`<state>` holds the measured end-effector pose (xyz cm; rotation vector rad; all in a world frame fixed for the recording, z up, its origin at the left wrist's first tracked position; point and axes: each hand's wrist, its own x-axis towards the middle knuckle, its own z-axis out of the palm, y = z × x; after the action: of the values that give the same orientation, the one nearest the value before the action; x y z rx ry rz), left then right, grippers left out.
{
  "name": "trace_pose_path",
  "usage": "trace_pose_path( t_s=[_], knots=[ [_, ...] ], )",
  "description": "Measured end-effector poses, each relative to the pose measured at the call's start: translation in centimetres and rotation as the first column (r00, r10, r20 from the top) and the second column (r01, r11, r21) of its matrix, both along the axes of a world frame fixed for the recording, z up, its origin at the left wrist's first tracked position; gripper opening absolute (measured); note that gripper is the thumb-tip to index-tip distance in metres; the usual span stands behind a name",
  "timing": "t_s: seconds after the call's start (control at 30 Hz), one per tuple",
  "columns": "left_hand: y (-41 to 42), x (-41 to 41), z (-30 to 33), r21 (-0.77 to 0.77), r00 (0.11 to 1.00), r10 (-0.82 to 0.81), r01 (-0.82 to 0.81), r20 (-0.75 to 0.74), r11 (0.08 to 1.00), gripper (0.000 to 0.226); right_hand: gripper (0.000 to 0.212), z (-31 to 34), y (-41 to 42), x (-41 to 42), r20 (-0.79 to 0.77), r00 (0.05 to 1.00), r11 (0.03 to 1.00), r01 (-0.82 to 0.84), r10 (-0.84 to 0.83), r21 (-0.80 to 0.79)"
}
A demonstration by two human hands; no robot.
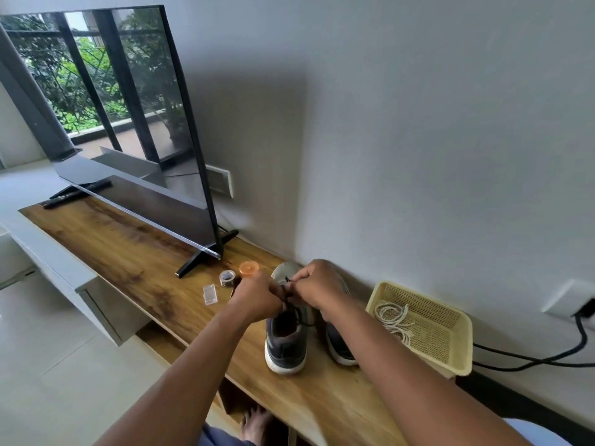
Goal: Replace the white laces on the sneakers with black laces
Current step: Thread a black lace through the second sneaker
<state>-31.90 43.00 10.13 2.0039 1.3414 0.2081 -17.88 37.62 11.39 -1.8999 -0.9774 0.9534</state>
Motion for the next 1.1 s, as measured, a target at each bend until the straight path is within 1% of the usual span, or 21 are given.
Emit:
trace_pose_path(
  t_s=[0.07, 0.13, 0.2, 0.23, 0.27, 0.33, 0.37, 0.43, 0.47, 0.53, 0.6, 0.63, 0.7, 0.73, 0.8, 0.87, 0.93, 1.0, 1.03, 1.07, 1.1],
  knots=[
    [-0.1, -0.4, -0.5, -0.156, 1.000, -0.026, 0.027, 0.009, 0.987, 0.029, 0.011, -1.3, -0.2, -0.2, 0.018, 1.000, 0.998, -0.010, 0.011, -0.063],
    [-0.2, -0.8, -0.9, -0.258, 0.998, -0.026, 0.040, 0.057, 0.965, 0.039, 0.019, -2.1, -0.5, -0.3, 0.125, 0.988, 0.988, -0.068, 0.086, -0.141],
    [-0.1, -1.2, -1.0, -0.300, 0.996, -0.020, 0.046, 0.086, 0.953, 0.042, 0.030, -2.0, -0.8, -0.4, 0.247, 0.944, 0.958, -0.158, 0.217, -0.239],
    [0.1, -1.4, -1.0, -0.309, 0.995, -0.014, 0.044, 0.098, 0.950, 0.041, 0.032, -1.8, -0.9, -0.4, 0.257, 0.931, 0.946, -0.190, 0.259, -0.264],
    [0.4, -1.6, -0.9, -0.314, 0.993, 0.006, 0.030, 0.115, 0.949, 0.037, 0.029, -1.7, -0.7, -0.2, 0.229, 0.931, 0.936, -0.220, 0.286, -0.275],
    [1.1, -2.1, -0.6, -0.301, 0.982, 0.096, -0.043, 0.162, 0.953, 0.031, 0.012, -1.2, -0.5, 0.4, 0.141, 0.955, 0.945, -0.223, 0.261, -0.239],
    [1.4, -2.3, -0.5, -0.275, 0.973, 0.153, -0.101, 0.175, 0.956, 0.026, 0.007, -1.1, -0.5, 0.8, 0.140, 0.963, 0.958, -0.200, 0.231, -0.207],
    [1.8, -2.5, -0.8, -0.159, 0.964, 0.223, -0.201, 0.142, 0.967, 0.011, 0.006, -1.2, -0.2, 1.8, 0.300, 0.936, 0.980, -0.152, 0.185, -0.131],
    [1.7, -2.6, -1.0, -0.107, 0.972, 0.215, -0.205, 0.090, 0.973, 0.003, 0.010, -1.5, -0.1, 2.1, 0.398, 0.902, 0.985, -0.135, 0.166, -0.105],
    [1.5, -2.4, -1.6, -0.114, 0.988, 0.153, -0.155, -0.028, 0.981, 0.011, 0.026, -2.0, 0.3, 2.2, 0.493, 0.847, 0.979, -0.145, 0.198, -0.145],
    [1.3, -2.0, -2.0, -0.173, 0.991, 0.115, -0.124, -0.062, 0.977, 0.017, 0.042, -3.0, 0.5, 1.8, 0.437, 0.841, 0.934, -0.201, 0.320, -0.296],
    [1.3, -1.7, -2.1, -0.171, 0.991, 0.120, -0.129, -0.062, 0.977, 0.015, 0.047, -3.5, 0.5, 1.4, 0.392, 0.846, 0.909, -0.224, 0.360, -0.352],
    [1.4, -1.3, -2.3, -0.109, 0.989, 0.129, -0.136, -0.070, 0.985, 0.010, 0.051, -4.7, 0.6, 0.9, 0.392, 0.830, 0.893, -0.250, 0.397, -0.375],
    [1.4, -1.1, -2.4, -0.067, 0.988, 0.134, -0.139, -0.079, 0.988, 0.008, 0.050, -5.3, 0.7, 0.9, 0.435, 0.804, 0.897, -0.256, 0.404, -0.360],
    [1.4, -0.9, -2.5, -0.034, 0.985, 0.156, -0.159, -0.079, 0.987, 0.007, 0.034, -5.9, 0.7, 1.0, 0.527, 0.745, 0.903, -0.249, 0.410, -0.350],
    [1.3, -0.9, -2.5, -0.052, 0.984, 0.163, -0.167, -0.076, 0.985, 0.010, 0.012, -5.9, 0.5, 1.2, 0.581, 0.714, 0.913, -0.221, 0.391, -0.343],
    [1.1, -0.7, -2.4, -0.088, 0.986, 0.149, -0.155, -0.077, 0.984, 0.013, 0.009, -5.5, 0.2, 1.5, 0.611, 0.699, 0.922, -0.203, 0.372, -0.329],
    [0.9, -0.5, -2.5, -0.105, 0.988, 0.121, -0.131, -0.091, 0.986, 0.014, 0.004, -4.8, 0.1, 1.4, 0.623, 0.704, 0.934, -0.181, 0.343, -0.309],
    [0.8, -0.5, -2.4, -0.105, 0.988, 0.114, -0.125, -0.100, 0.987, 0.012, 0.006, -4.2, 0.2, 1.1, 0.605, 0.725, 0.936, -0.169, 0.329, -0.307],
    [0.8, -0.4, -2.4, -0.101, 0.988, 0.113, -0.123, -0.106, 0.987, 0.011, 0.013, -3.8, 0.5, 0.8, 0.553, 0.774, 0.940, -0.155, 0.307, -0.304],
    [0.7, -0.2, -2.4, -0.097, 0.988, 0.115, -0.126, -0.107, 0.987, 0.011, 0.017, -3.4, 0.9, 0.3, 0.449, 0.853, 0.944, -0.134, 0.264, -0.301]
  ],
)
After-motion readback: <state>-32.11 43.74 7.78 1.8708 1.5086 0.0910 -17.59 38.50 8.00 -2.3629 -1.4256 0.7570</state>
